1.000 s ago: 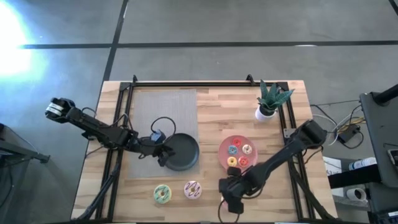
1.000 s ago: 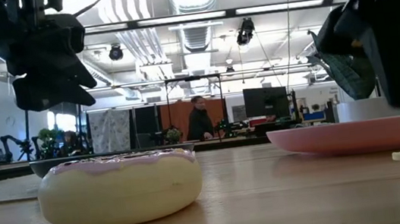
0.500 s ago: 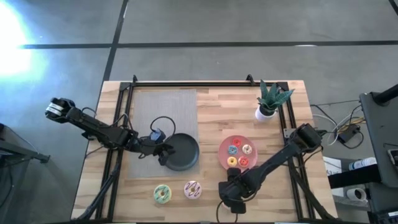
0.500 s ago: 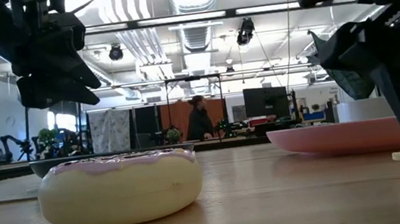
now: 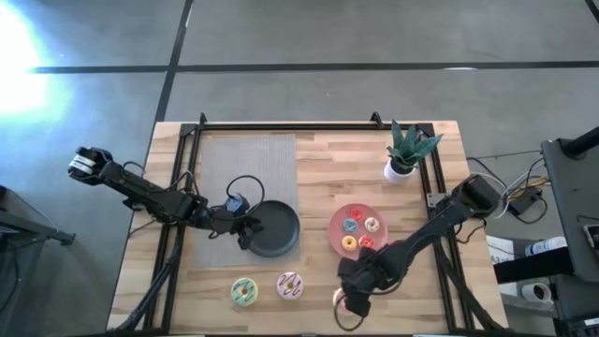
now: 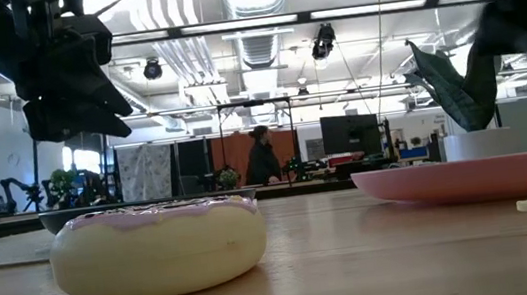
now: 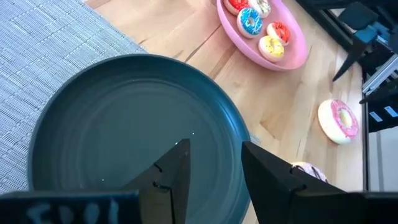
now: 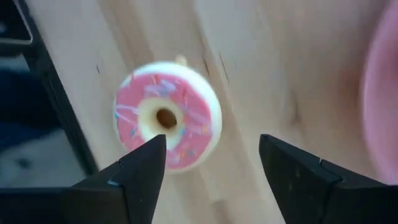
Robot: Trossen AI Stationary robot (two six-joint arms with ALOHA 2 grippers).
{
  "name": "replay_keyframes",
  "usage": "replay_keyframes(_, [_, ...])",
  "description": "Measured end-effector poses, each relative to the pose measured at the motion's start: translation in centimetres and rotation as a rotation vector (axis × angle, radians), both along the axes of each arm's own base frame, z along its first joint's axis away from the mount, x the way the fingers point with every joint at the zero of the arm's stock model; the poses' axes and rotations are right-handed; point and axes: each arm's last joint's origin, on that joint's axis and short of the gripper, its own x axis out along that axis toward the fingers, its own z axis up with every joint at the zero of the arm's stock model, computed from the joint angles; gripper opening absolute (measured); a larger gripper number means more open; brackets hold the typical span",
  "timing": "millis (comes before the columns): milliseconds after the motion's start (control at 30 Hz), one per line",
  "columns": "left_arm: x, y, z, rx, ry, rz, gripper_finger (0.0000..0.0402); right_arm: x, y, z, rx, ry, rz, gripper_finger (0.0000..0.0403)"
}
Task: Pick & Place donuts
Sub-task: Put the large pink donut onto the black plate
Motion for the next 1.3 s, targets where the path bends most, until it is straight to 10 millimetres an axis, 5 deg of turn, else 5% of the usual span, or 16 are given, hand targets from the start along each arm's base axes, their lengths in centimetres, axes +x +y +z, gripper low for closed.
replay_keyframes(333, [0.0, 0.0, 0.0, 0.012, -0.003, -0.009, 0.0117, -2.4, -0.1, -3.5, 0.303, -0.001, -0.447, 0.0251])
replay_keyframes(700, [0.0, 0.0, 0.0, 0.010, -0.003, -0.007, 0.0117, -2.6, -0.2, -5.4, 0.385, 0.002, -0.486, 0.0224])
replay_keyframes(1000, [0.1, 0.1, 0.1, 0.025, -0.012, 0.012, 0.0117, -1.3, 0.3, -7.5, 0.472, -0.013, -0.560, 0.0155])
replay_keyframes(1300, [0.2, -0.2, 0.5, 0.064, -0.054, 0.002, 0.0117, -0.4, -1.5, -5.3, 0.425, -0.188, -0.614, 0.0020])
